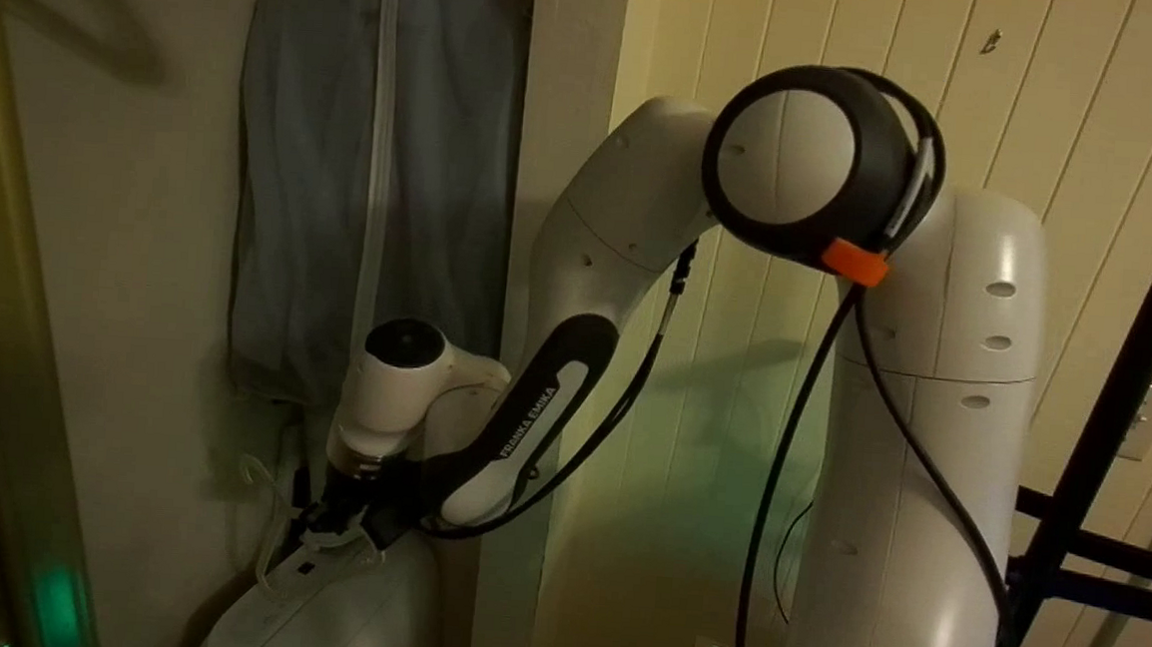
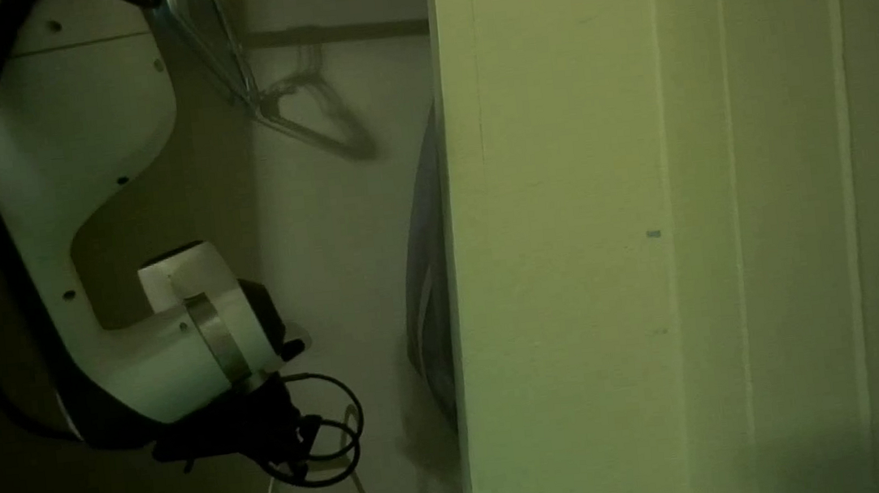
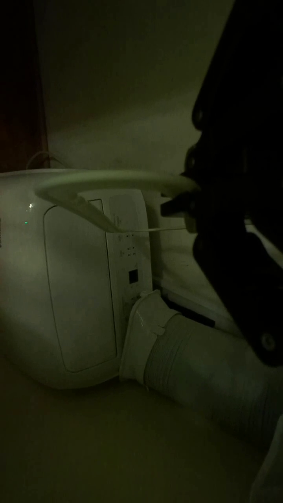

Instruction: Remove one white hanger from the rail then hang it back on the rail.

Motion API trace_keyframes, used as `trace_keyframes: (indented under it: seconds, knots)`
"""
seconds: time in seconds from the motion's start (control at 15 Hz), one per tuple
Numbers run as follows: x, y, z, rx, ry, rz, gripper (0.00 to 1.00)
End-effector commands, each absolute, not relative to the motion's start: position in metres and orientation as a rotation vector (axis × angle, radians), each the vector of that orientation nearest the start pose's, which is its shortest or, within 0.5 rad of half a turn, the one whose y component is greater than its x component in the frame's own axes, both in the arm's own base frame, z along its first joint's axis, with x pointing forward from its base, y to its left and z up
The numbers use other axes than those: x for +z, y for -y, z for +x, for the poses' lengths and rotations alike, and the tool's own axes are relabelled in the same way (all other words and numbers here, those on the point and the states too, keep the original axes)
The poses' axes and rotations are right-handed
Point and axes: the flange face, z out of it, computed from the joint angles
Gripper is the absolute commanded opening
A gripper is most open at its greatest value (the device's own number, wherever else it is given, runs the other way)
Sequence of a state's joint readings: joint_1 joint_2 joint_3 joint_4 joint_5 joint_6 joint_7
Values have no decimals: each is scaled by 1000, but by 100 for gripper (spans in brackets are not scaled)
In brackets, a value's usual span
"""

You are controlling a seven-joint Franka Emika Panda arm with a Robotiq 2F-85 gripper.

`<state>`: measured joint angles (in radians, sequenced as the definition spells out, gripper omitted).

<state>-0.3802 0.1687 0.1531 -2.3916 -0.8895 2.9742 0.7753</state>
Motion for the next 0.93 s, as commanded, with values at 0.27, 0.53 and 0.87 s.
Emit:
trace_keyframes:
  seconds: [0.27, 0.53, 0.87]
  knots:
    - [252, 69, 553, -813, -261, -3211, 1]
    - [240, 72, 557, -788, -294, -3226, 1]
    - [240, 70, 556, -752, -322, -3234, 1]
